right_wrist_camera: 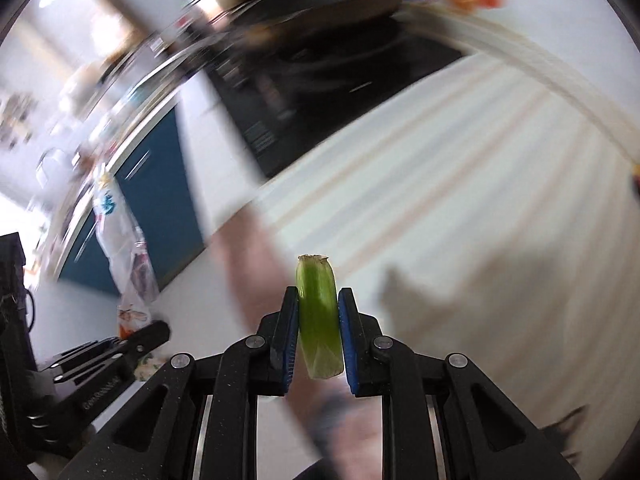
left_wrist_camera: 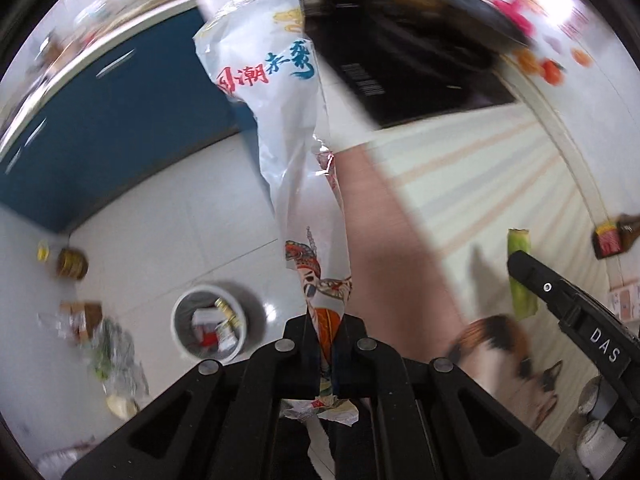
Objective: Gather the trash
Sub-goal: 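Carry the celery piece and snack wrapper down over the white bin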
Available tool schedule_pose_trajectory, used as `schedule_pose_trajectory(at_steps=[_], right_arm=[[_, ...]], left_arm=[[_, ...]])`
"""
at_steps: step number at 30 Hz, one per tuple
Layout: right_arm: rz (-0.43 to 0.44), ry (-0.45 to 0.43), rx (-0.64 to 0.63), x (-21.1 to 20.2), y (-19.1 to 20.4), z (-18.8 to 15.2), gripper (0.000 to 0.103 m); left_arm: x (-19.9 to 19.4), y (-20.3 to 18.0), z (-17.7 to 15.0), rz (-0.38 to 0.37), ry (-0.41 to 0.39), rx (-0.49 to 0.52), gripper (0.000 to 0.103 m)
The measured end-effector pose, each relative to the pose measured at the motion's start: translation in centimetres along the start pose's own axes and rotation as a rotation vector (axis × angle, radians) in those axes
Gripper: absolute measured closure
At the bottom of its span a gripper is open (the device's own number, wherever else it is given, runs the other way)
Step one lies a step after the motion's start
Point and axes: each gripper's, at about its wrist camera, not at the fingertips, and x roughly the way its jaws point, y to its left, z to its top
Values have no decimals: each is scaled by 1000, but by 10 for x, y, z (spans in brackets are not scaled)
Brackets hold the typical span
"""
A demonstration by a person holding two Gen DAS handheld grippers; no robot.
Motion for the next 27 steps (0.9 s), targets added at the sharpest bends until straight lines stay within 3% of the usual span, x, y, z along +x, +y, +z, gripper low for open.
schedule_pose_trajectory(at_steps=[7,11,16,21,27], right_arm=[[62,135,-148,85,112,-59,83],[87,217,-177,146,145,-89,83],[132,325,-185,242,164,-131,83],[196,481,-183,372,162,-185,83],[205,625,-164,508,151,-255,83]], left_arm=[[42,113,-39,32,66,-195,103],[87,170,-63,14,118,-275,103],[158,239,-91,-25,186,-364,103],[260,302,-123,-168,243,-491,103],[385,353,-161,-286,323,-633,103]])
